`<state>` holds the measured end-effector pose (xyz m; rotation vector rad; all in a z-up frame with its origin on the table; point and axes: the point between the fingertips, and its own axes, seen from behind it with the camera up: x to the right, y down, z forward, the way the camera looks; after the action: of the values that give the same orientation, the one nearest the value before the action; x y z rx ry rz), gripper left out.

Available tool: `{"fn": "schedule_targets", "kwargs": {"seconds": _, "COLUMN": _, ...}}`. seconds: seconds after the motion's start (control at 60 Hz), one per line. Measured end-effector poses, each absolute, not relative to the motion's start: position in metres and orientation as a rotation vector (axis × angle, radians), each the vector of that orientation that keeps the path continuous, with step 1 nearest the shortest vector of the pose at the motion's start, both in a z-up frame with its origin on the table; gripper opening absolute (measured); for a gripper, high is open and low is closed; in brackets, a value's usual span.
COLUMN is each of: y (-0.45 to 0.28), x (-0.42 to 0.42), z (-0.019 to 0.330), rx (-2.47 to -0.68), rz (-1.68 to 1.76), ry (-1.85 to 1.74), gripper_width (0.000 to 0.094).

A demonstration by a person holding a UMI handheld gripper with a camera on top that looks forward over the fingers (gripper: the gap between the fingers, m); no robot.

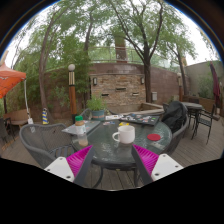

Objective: Pour water

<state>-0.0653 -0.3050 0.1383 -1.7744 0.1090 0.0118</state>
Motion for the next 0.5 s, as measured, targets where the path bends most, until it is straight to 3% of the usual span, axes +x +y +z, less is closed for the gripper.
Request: {"fn": "schedule_targets", "kwargs": {"seconds": 0.5, "y": -0.264, "x": -0.105, "z": 0.121, "rx": -1.818, "rz": 0.123, "ry": 0.067, "gripper_width": 0.0836}}
